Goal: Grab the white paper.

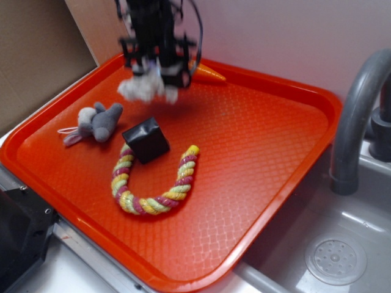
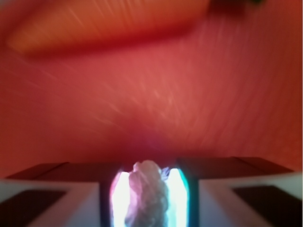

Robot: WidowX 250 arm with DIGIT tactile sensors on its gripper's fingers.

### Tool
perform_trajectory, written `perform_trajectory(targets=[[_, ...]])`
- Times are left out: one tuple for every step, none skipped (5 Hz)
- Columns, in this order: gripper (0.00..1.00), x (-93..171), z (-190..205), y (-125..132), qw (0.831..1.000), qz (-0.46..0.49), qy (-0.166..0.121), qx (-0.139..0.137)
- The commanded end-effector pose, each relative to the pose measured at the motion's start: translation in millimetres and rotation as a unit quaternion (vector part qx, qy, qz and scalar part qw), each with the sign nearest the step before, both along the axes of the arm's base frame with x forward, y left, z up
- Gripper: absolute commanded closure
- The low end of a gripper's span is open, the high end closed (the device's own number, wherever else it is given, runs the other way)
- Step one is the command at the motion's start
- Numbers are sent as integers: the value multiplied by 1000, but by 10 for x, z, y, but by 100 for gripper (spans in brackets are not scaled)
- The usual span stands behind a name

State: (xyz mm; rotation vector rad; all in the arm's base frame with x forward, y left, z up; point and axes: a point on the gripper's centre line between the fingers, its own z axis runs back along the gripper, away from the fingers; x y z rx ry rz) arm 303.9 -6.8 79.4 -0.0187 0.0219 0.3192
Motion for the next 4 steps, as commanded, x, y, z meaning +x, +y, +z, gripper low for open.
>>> perform_trajectory(targets=[[100, 18, 1209, 3, 991, -116, -54, -47], [100, -323, 1590, -257, 982, -168, -73, -48], [100, -601, 1944, -387, 974, -189, -107, -57], [100, -691, 2060, -418, 963, -221, -116, -98]])
